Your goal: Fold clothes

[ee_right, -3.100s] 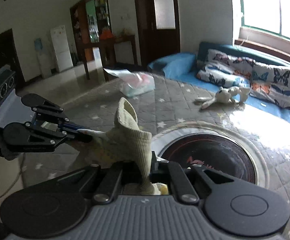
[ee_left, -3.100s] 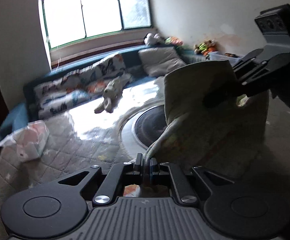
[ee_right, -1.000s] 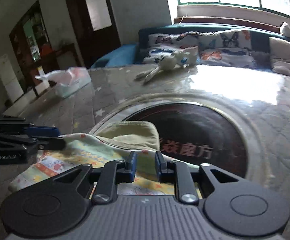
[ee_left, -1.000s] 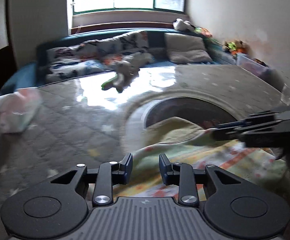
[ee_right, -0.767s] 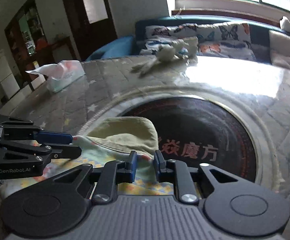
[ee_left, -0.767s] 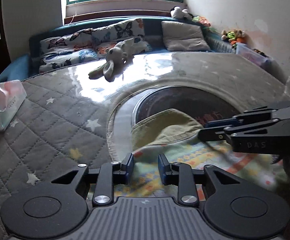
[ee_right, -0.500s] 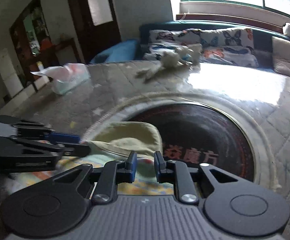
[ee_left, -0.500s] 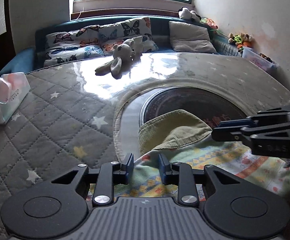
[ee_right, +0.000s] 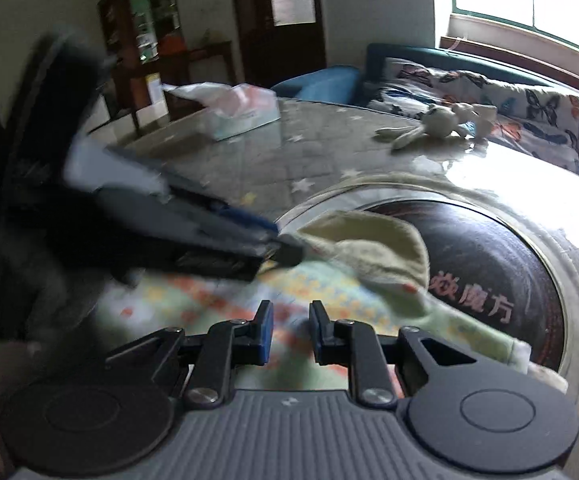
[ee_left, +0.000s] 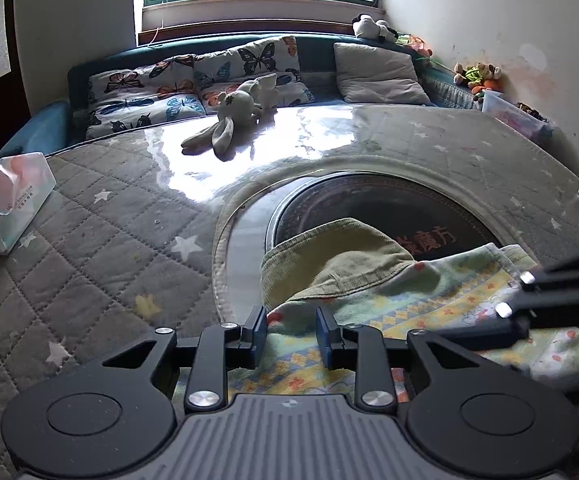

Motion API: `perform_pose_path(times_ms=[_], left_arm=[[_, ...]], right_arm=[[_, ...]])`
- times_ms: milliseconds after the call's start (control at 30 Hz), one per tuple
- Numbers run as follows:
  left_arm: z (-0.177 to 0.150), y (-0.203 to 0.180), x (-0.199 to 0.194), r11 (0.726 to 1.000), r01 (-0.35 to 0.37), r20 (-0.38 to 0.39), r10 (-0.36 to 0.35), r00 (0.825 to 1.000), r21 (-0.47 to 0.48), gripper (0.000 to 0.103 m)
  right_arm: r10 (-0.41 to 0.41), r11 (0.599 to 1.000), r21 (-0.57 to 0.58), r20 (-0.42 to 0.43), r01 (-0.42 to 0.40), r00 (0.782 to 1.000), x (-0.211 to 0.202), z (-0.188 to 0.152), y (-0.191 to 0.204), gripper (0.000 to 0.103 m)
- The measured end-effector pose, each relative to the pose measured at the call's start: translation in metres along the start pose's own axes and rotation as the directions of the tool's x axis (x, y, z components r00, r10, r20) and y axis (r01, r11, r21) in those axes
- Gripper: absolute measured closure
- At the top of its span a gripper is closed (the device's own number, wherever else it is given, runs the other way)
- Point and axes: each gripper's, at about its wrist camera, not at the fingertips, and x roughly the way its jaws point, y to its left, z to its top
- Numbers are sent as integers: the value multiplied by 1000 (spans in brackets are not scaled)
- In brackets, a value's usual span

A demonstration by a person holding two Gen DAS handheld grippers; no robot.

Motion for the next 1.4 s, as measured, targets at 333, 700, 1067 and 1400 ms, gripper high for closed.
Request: perform_pose_path(times_ms=[333, 700, 1067, 1400], left_arm=[[-4, -5, -3, 999, -46, 17, 46, 999, -2, 72], [-38, -32, -61, 1000, 1, 102, 1, 995, -17, 72], [-82, -41, -84, 997, 52, 99, -46, 994, -55, 74], [-92, -28, -96, 993, 40, 114, -27, 993, -110, 72]], right_arm=[[10, 997, -71, 12, -9, 1000, -27, -35, 34, 84], [-49, 998, 52, 118, 43, 992, -58, -42, 28, 84], [-122, 985, 133, 80, 111, 989, -61, -68, 16, 85], [-194, 963, 198, 42, 182, 980, -78, -92, -5, 85]])
